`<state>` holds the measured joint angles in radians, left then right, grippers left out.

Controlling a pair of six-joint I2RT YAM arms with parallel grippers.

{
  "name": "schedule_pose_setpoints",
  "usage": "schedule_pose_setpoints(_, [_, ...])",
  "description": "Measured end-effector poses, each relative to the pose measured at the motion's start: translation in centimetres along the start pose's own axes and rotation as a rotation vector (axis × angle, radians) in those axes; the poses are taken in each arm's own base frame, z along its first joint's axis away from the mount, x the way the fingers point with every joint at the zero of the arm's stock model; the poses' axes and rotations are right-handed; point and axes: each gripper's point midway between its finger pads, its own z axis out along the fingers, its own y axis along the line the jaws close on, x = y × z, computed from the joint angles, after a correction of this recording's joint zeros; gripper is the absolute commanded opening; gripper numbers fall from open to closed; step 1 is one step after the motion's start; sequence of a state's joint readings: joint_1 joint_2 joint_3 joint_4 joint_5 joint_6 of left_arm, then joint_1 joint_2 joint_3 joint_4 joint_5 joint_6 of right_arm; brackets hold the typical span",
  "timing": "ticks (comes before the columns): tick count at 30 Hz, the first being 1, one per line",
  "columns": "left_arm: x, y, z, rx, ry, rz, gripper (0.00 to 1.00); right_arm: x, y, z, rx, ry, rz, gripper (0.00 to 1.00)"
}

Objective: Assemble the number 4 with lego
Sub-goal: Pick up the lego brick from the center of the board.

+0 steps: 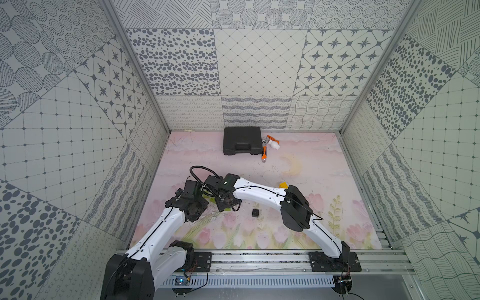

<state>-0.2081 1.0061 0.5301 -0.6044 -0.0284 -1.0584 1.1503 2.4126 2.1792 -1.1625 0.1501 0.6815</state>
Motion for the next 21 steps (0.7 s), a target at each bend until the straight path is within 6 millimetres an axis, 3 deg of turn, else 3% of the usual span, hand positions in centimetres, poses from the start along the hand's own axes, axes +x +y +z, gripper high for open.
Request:
schedule_pose_setpoints(3, [0.1, 0.1, 0.1, -0.003, 0.007, 0.000, 0.23, 0.1, 0.0, 0.2, -0.001, 0.005, 0.004, 0.58])
schedule_pose_setpoints(9, [0.5, 0.4, 0.3, -0.009, 0.022, 0.001, 0.24, 0.3, 0.2, 0.6, -0.007, 0.016, 0.011, 0.61])
schedule_pose_setpoints(17, [0.4, 1.1, 0.2, -0.025, 0.005, -0.008, 0.48, 0.4, 0.3, 0.9, -0.019, 0.030, 0.022, 0.50])
schedule_pose_setpoints(21, [0.1, 1.5, 0.0, -0.045, -0.014, -0.016, 0.53, 0.4, 0.6, 1.3, -0.036, 0.029, 0.026, 0.49])
